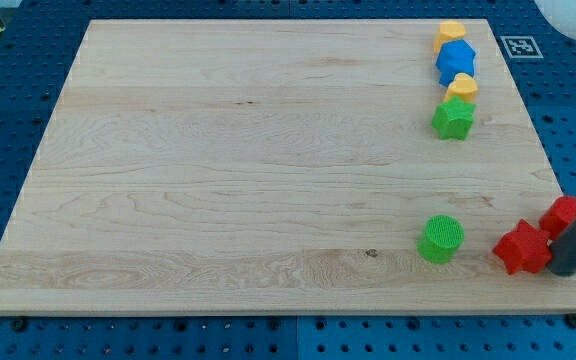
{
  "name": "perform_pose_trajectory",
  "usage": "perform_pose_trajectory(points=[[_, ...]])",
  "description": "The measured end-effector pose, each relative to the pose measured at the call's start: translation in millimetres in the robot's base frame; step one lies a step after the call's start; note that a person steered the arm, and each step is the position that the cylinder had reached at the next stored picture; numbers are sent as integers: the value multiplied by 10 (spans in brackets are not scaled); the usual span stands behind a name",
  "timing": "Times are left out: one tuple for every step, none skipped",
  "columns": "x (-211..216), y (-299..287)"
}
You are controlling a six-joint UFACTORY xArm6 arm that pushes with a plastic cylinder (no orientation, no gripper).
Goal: Move the red circle above the red star
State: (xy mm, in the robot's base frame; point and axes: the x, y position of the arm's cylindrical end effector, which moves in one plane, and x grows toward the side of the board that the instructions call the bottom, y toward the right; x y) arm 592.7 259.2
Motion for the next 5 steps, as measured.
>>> perform_pose_trajectory(points=[[132, 171], [120, 308], [49, 519], [-179, 695], [-261, 683]])
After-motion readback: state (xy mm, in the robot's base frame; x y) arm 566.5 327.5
